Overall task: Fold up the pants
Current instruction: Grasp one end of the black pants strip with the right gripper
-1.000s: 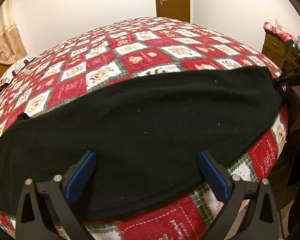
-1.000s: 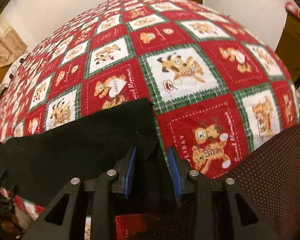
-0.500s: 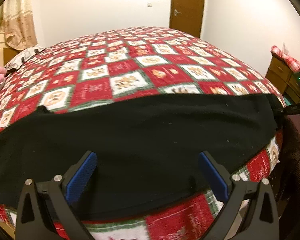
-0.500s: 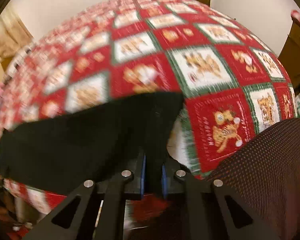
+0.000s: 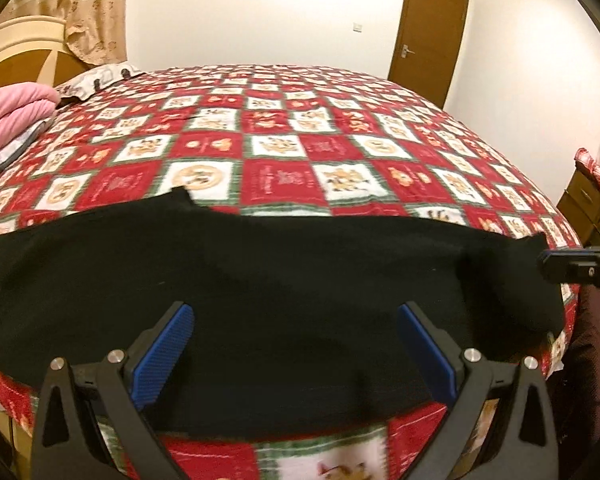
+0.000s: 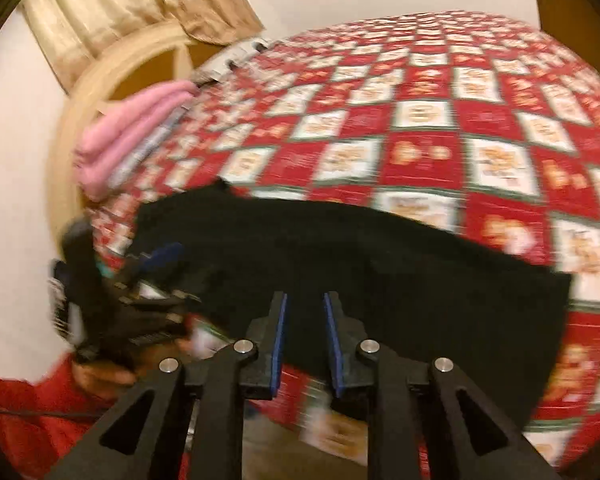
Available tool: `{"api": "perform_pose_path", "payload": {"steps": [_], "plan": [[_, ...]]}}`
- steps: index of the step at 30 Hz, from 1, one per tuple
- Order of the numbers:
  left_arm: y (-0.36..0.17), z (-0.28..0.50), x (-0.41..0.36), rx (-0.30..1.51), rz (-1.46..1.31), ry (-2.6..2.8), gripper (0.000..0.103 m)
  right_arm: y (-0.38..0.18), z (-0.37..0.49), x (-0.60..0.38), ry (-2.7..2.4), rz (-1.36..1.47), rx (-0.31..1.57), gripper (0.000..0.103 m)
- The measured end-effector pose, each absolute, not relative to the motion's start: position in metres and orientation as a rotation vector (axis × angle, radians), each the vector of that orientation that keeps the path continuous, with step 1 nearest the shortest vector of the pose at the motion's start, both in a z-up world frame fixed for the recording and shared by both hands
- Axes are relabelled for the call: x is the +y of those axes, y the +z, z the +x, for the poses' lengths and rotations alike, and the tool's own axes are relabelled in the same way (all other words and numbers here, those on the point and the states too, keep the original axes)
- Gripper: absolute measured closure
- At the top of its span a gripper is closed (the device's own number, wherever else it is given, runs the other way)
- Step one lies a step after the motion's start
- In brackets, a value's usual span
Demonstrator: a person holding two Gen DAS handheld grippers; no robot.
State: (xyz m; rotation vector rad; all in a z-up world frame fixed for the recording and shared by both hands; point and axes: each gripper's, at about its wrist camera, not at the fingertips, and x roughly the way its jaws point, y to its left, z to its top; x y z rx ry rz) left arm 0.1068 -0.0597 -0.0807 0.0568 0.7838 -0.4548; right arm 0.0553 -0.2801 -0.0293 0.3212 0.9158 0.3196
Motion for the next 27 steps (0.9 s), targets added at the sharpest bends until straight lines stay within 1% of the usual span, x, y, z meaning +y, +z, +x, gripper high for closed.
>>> {"api": "perform_pose_path", "payload": {"steps": [3,6,12,18,21,23,25,26,27], "plan": [[-0.083,0.108,-0.048,0.776,0.061,-0.441,0.000,-0.022,0.043,-0.292,0.324,0.401,0.824,0.082],[-0.088,0.110,-0.044,0.784,0.054,-0.438,0.000,-0.020,0.024,-0.325,0.172,0.446,0.761,0.082],[-0.090,0.106,-0.057,0.792,0.034,-0.529,0.000,-0.054,-0.004,-0.363,0.033,0.523,0.809,0.082],[-0.074,0.097,-0.107,0.750,0.029,-0.810,0.000,-0.071,-0.030,-0.390,-0.050,0.598,0.765,0.082],[-0.074,0.099,-0.141,0.760,0.045,-0.915,0.000,-0.078,-0.046,-0.403,-0.091,0.672,0.696,0.082],[-0.078,0.100,-0.162,0.772,0.066,-0.952,0.000,-0.081,-0.049,-0.406,-0.095,0.694,0.689,0.082],[-0.085,0.105,-0.181,0.788,0.077,-0.973,0.003,-0.082,-0.049,-0.408,-0.091,0.700,0.686,0.082],[-0.090,0.108,-0.189,0.810,0.075,-0.986,0.006,-0.083,-0.049,-0.409,-0.092,0.703,0.681,0.082],[-0.095,0.110,-0.194,0.830,0.069,-0.995,0.013,-0.084,-0.050,-0.410,-0.091,0.709,0.676,0.082]]}}
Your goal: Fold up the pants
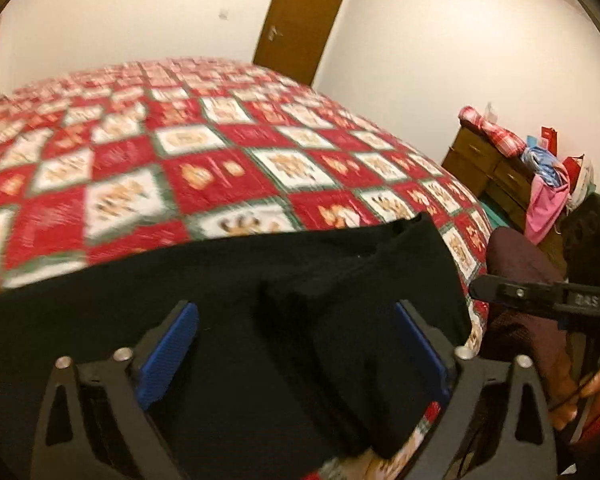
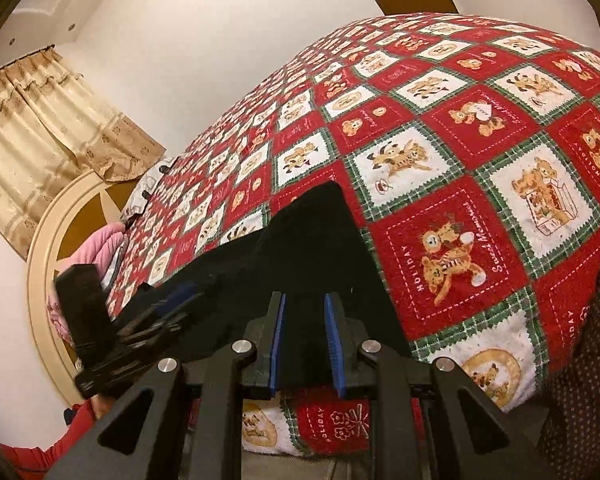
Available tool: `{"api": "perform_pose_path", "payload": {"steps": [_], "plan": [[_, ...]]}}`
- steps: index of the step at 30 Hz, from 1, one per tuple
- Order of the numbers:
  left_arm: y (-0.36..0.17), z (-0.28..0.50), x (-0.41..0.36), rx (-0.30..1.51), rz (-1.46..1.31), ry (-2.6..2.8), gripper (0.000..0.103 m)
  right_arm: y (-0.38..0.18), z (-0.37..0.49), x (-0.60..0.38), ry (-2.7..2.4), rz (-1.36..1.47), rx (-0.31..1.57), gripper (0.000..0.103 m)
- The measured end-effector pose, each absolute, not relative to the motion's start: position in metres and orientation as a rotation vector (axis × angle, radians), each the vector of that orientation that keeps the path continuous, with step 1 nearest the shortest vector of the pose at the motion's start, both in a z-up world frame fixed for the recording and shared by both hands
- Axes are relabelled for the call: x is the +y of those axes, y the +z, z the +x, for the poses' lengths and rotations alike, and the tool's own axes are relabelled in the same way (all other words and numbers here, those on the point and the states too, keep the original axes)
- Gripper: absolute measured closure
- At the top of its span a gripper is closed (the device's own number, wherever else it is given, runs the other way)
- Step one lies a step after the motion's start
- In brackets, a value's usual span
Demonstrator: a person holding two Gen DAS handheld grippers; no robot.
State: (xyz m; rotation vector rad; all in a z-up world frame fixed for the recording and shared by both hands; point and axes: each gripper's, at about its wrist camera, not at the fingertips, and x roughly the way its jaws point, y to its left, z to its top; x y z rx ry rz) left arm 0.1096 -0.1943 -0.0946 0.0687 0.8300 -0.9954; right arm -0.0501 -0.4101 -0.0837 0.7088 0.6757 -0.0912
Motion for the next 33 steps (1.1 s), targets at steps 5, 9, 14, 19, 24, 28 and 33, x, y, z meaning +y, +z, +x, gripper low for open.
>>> {"api": "perform_pose_path", "payload": {"steps": [5,9,14,19,24,28,33], "plan": [[-0.095,0.102,-0.209,0.829,0.090,-1.026,0.052,-0.091,-0.049,-0.411,-0.090,0.711,0.679,0.082],[-0.094,0.101,-0.205,0.838,0.061,-1.039,0.076,-0.100,-0.049,-0.416,-0.097,0.750,0.688,0.082],[-0.077,0.101,-0.199,0.803,0.040,-1.062,0.083,-0.100,-0.049,-0.417,-0.114,0.754,0.687,0.082],[-0.085,0.102,-0.206,0.819,0.080,-1.042,0.081,-0.103,-0.046,-0.415,-0.109,0.750,0.705,0.082],[-0.103,0.112,-0.201,0.902,-0.001,-1.031,0.075,-0.110,-0.042,-0.413,-0.104,0.757,0.734,0.081],[-0.098,0.106,-0.204,0.879,0.024,-1.044,0.090,-0.114,-0.041,-0.414,-0.107,0.775,0.736,0.081],[-0.063,0.111,-0.191,0.798,-0.033,-1.095,0.091,-0.095,-0.047,-0.415,-0.121,0.744,0.676,0.081]]}}
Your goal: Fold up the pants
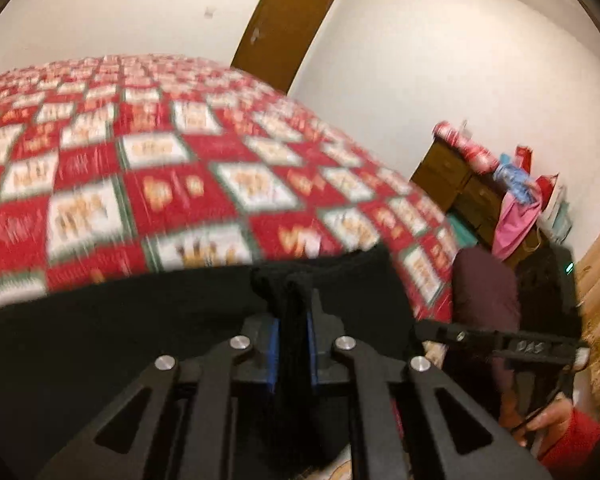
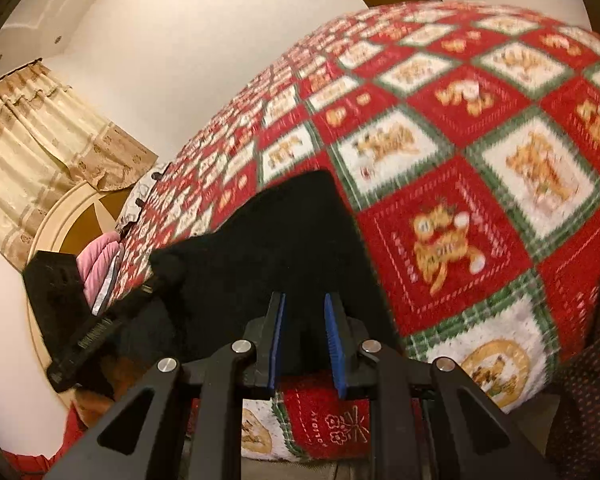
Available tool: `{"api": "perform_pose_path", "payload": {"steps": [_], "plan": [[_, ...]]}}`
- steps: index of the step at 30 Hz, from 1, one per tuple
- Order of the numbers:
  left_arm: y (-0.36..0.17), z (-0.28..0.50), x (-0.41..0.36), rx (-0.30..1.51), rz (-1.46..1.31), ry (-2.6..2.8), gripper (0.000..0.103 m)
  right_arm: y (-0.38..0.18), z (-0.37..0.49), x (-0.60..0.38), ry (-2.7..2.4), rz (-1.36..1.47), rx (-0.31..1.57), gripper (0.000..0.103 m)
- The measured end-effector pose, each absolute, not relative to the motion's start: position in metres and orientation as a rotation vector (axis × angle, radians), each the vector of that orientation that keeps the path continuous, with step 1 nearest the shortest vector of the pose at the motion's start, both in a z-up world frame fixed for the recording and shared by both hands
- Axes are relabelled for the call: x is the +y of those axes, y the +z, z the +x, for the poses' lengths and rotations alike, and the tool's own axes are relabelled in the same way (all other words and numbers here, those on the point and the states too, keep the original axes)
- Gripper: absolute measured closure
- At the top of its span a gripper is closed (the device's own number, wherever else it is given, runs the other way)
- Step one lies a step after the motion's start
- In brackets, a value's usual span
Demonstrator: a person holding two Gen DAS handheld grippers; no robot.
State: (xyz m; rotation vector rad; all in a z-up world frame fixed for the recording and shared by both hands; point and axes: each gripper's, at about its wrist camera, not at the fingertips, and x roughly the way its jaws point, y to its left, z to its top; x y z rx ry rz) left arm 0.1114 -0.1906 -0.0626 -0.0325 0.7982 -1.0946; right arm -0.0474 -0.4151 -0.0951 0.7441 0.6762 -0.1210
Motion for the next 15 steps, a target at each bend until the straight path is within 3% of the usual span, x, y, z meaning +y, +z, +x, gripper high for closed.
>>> {"api": "perform_pose_path", "payload": {"steps": [4,9,15], "plan": [[-0.045,0.126,-0.169,0.770,-0.007,-1.025,0.091,-0.088,-0.048,-0.413,-0.117,0.731,0.658,0.081],[-0.084,0.142,-0.158,0.909,0.090,-0.904,0.091,-0.090,-0.036,-0.404,-0.104,0.711,0.686,0.081],[-0.094,0.139,-0.155,0.919,0.108,-0.871,0.079,-0.058,-0.017,-0.390,-0.086,0.608,0.607,0.081]]}}
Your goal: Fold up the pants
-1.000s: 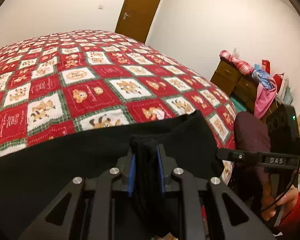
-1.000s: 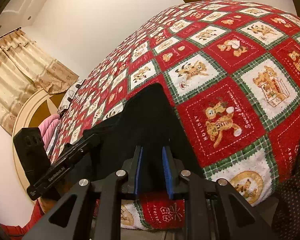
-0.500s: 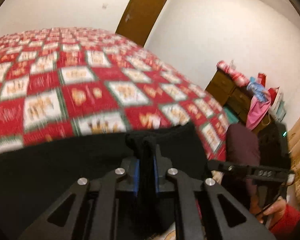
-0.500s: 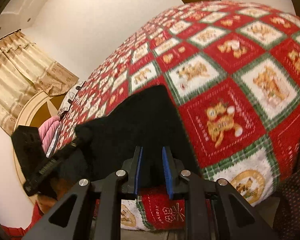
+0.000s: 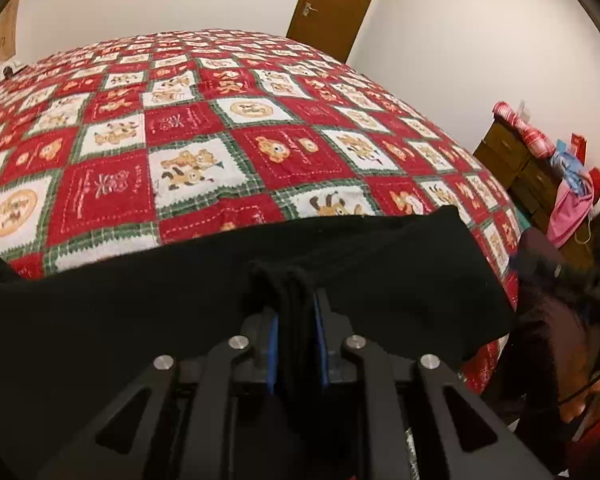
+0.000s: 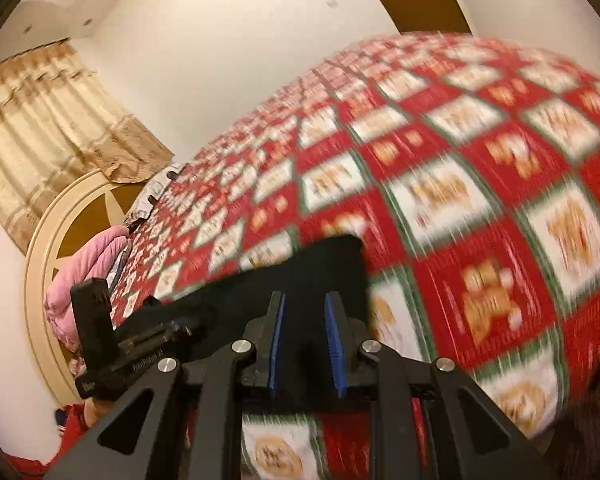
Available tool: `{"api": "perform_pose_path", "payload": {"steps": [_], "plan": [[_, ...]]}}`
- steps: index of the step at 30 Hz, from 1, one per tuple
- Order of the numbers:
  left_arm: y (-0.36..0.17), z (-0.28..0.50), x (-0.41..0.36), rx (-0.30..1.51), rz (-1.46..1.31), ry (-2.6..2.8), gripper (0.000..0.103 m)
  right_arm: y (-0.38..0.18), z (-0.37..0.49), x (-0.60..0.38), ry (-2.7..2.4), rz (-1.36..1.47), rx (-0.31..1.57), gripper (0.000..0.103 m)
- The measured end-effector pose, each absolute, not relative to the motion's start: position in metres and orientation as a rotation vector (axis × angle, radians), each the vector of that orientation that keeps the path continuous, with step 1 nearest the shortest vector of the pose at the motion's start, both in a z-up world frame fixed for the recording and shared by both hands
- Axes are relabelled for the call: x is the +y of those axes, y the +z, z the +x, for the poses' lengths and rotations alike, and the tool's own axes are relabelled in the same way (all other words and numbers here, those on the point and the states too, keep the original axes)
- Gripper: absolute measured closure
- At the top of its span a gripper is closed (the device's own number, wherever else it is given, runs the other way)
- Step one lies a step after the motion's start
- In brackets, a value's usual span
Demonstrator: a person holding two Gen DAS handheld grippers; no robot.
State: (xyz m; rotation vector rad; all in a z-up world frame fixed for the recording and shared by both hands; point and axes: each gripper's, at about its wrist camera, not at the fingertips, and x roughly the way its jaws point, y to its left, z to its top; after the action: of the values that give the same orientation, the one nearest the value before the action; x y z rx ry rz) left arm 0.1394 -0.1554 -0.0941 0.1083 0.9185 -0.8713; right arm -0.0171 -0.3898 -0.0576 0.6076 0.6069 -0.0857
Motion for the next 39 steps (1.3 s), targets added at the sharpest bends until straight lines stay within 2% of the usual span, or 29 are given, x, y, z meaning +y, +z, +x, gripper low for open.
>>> {"api": "perform_pose_path", "payload": {"steps": [3,7,9,10,12,14,16,23,26,29,31,33,35,39], "plan": [[-0.089,0.143,-0.152,0.896,0.115,-0.842,0.063,-0.050,-0.005,-0.376,-0.076,0.517,0.615,0.082],[-0.084,0.153,-0.158,0.861,0.177,-0.825,0.062,-0.071,0.005,-0.357,-0.049,0.433,0.735,0.082],[-0.086,0.158,-0.164,0.847,0.217,-0.814,0.052,-0.096,0.007,-0.360,-0.068,0.477,0.780,0.082],[-0.088,0.162,-0.167,0.853,0.231,-0.806,0.050,-0.111,0.008,-0.364,-0.069,0.515,0.797,0.081],[-0.086,0.166,-0.165,0.853,0.221,-0.804,0.045,-0.125,-0.001,-0.372,-0.043,0.599,0.718,0.081],[-0.080,0.165,-0.156,0.834,0.204,-0.792,0.039,-0.125,-0.002,-0.374,-0.033,0.623,0.719,0.081],[-0.076,0.162,-0.143,0.804,0.211,-0.755,0.038,-0.115,-0.001,-0.375,-0.029,0.596,0.737,0.081],[-0.057,0.134,-0.106,0.733,0.140,-0.750,0.038,-0.070,-0.003,-0.377,-0.086,0.510,0.602,0.081],[-0.061,0.106,-0.123,0.725,0.144,-0.828,0.038,-0.074,0.022,-0.375,-0.107,0.454,0.626,0.081],[-0.073,0.090,-0.145,0.732,0.189,-0.863,0.038,-0.100,0.049,-0.374,-0.179,0.404,0.727,0.080],[-0.089,0.090,-0.154,0.758,0.252,-0.820,0.038,-0.108,0.048,-0.378,-0.177,0.436,0.676,0.074],[-0.104,0.095,-0.151,0.797,0.267,-0.783,0.036,-0.108,0.046,-0.379,-0.135,0.482,0.653,0.053],[-0.102,0.095,-0.141,0.777,0.250,-0.796,0.036,-0.107,0.046,-0.373,-0.129,0.467,0.648,0.049],[-0.087,0.091,-0.123,0.731,0.248,-0.772,0.033,-0.092,0.037,-0.358,-0.182,0.454,0.639,0.048]]}}
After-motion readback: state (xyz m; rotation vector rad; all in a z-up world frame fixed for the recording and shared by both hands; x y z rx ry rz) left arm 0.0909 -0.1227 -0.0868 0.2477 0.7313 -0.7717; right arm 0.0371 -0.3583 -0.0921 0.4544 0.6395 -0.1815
